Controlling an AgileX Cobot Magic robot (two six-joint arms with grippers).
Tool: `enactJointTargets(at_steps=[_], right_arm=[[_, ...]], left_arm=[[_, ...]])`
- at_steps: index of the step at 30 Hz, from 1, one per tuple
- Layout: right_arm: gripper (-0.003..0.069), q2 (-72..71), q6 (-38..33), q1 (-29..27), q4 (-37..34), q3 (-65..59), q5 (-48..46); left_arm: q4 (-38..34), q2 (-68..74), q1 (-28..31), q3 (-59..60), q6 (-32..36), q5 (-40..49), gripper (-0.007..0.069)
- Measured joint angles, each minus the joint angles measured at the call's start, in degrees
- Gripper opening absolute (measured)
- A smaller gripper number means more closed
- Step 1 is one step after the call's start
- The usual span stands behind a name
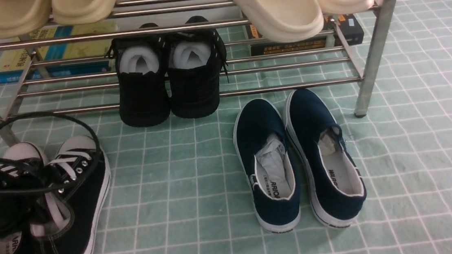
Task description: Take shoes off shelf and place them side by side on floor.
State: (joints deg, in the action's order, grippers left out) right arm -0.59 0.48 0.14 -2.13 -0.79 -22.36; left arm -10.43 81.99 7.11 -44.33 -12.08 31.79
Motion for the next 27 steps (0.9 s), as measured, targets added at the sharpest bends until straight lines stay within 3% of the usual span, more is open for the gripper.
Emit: enactJointTargets(at_steps=[9,14,18,27], right_arm=[[0.0240,0.00,0.00,0.00,0.00,0.00,0.00],[0.0240,0.00,0.00,0.00,0.00,0.00,0.00],[0.0240,0.00,0.00,0.00,0.00,0.00,0.00],[0.0240,0.00,0.00,0.00,0.00,0.00,0.00]], left_arm=[[-0.35,-1.74,0.00,-2.89,0.87,4.43,0.0318],[-0.17,-7.90,0.00,-7.65,3.15,12.07,0.0353],[0.22,-13.54,0.00,-10.29,6.87,17.90,0.0316],[-3.00,-32.99,0.00,-6.08,17.26,31.83,0.0039]])
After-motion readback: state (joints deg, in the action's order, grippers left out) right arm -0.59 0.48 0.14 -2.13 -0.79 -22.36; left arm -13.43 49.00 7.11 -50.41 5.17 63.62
